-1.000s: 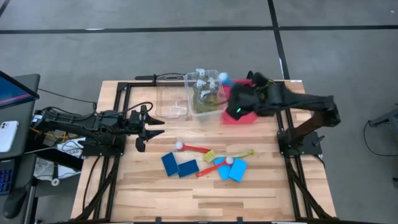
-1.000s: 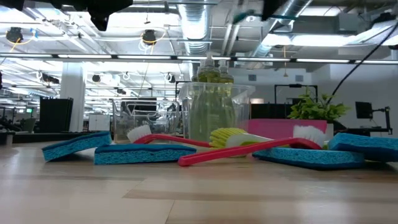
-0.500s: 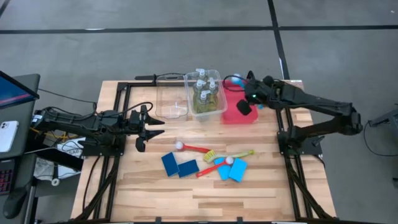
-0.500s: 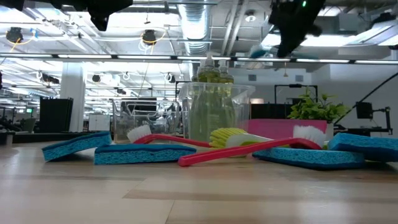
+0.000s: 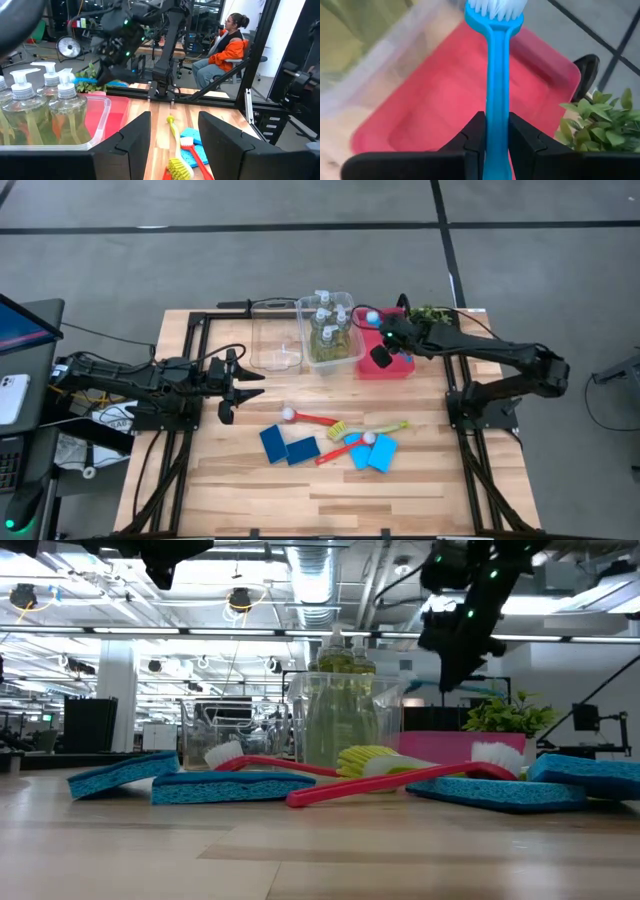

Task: Pick & Place Kitchen Sink Supplies
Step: Put the blue dish brush into the pink bin

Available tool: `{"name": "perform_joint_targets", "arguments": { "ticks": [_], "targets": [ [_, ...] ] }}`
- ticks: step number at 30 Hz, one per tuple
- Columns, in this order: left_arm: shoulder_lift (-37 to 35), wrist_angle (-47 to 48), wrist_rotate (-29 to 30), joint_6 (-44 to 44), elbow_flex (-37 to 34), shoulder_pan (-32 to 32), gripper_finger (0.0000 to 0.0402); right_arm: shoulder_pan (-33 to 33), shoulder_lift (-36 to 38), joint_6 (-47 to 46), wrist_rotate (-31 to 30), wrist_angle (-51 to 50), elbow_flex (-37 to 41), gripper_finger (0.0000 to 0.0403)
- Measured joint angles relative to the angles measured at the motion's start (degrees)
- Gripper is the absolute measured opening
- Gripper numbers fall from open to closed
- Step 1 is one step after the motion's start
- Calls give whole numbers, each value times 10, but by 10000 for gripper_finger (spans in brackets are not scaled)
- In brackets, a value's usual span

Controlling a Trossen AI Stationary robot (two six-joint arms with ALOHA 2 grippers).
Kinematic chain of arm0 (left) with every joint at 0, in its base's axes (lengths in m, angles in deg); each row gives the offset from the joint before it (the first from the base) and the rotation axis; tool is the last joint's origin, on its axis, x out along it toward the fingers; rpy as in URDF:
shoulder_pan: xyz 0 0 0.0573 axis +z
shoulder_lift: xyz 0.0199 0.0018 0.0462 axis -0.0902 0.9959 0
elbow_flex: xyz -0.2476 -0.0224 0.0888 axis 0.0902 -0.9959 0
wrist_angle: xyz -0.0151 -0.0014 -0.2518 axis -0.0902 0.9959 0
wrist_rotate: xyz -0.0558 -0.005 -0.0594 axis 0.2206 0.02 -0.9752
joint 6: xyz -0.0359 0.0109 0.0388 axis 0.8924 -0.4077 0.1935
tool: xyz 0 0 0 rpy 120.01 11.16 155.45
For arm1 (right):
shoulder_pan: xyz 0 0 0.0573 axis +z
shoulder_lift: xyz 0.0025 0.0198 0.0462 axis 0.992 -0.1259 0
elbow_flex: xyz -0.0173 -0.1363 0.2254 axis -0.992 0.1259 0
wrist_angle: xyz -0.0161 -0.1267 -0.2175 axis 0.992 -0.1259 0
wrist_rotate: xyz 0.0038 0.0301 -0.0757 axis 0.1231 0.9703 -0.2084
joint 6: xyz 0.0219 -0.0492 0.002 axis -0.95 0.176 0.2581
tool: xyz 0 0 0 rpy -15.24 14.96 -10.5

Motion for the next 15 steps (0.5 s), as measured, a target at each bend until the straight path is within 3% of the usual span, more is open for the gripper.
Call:
{"name": "perform_joint_targets", "arguments": {
  "ticks": [7, 15],
  "targets": [
    [0, 0, 0, 0, 0, 0, 167, -8, -48, 9, 0, 14, 0, 54],
    [0, 0, 0, 0, 0, 0, 167, -8, -62, 11, -3, 31, 0, 101]
  ]
}}
